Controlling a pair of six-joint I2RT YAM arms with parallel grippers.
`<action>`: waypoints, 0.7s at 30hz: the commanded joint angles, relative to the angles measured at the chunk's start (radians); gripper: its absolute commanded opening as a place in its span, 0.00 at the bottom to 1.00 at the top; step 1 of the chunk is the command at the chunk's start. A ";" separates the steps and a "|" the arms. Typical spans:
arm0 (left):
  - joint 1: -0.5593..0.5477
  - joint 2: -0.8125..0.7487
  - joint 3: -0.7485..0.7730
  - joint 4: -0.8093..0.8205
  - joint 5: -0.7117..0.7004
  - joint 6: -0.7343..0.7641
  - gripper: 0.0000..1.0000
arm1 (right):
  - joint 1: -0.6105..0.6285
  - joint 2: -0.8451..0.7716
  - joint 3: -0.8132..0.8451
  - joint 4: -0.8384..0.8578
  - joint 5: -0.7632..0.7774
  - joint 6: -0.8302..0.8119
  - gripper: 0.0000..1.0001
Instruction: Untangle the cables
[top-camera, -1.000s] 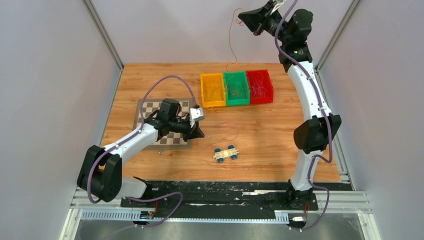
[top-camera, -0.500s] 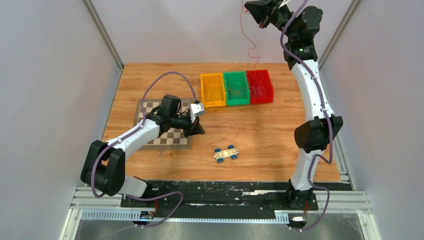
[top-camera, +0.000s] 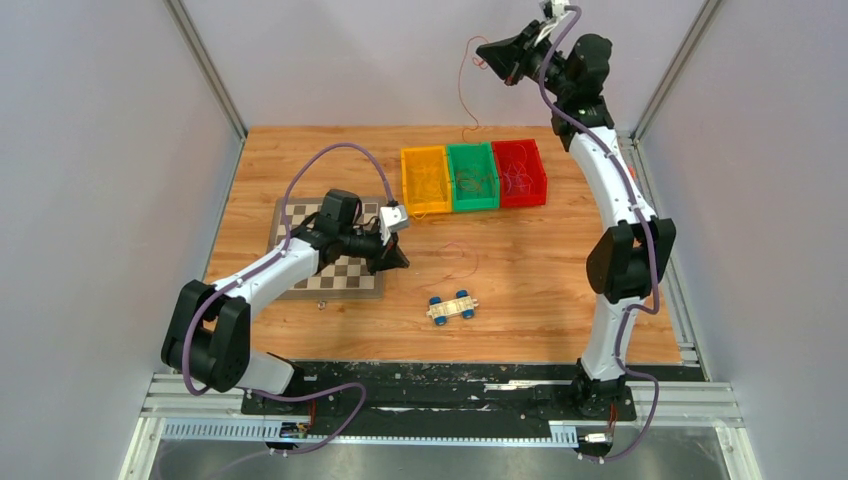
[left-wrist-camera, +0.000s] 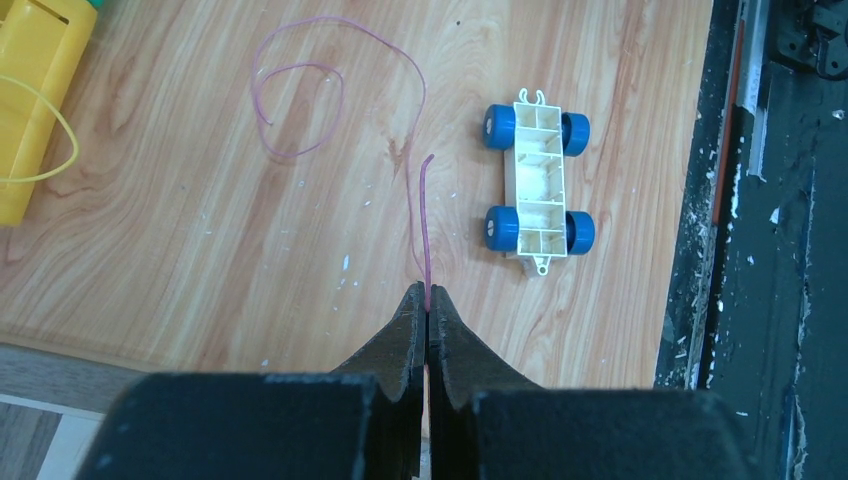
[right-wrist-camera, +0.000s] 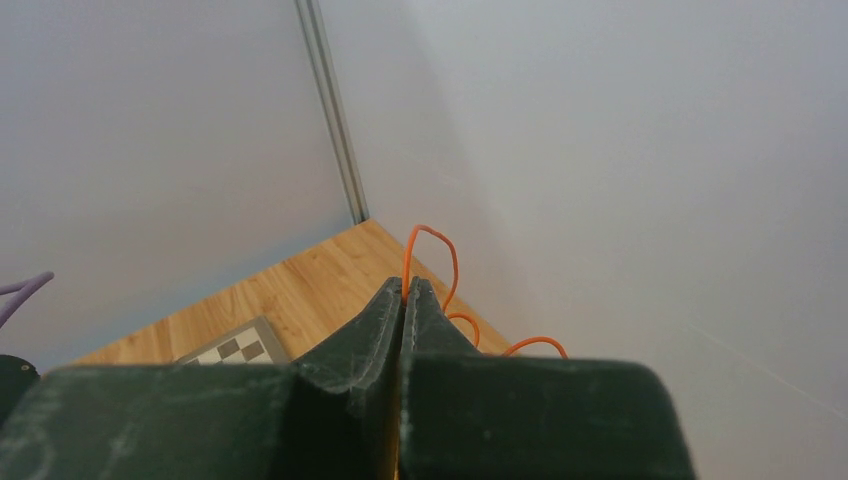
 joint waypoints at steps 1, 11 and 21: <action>0.010 0.000 0.030 0.010 0.002 -0.014 0.00 | 0.019 0.021 -0.039 0.054 -0.043 0.067 0.00; 0.017 0.001 0.034 0.009 -0.009 -0.036 0.00 | -0.008 -0.004 -0.384 -0.034 -0.023 0.013 0.00; 0.022 0.011 0.032 -0.004 -0.024 -0.056 0.00 | 0.005 0.193 -0.292 -0.131 0.140 -0.121 0.00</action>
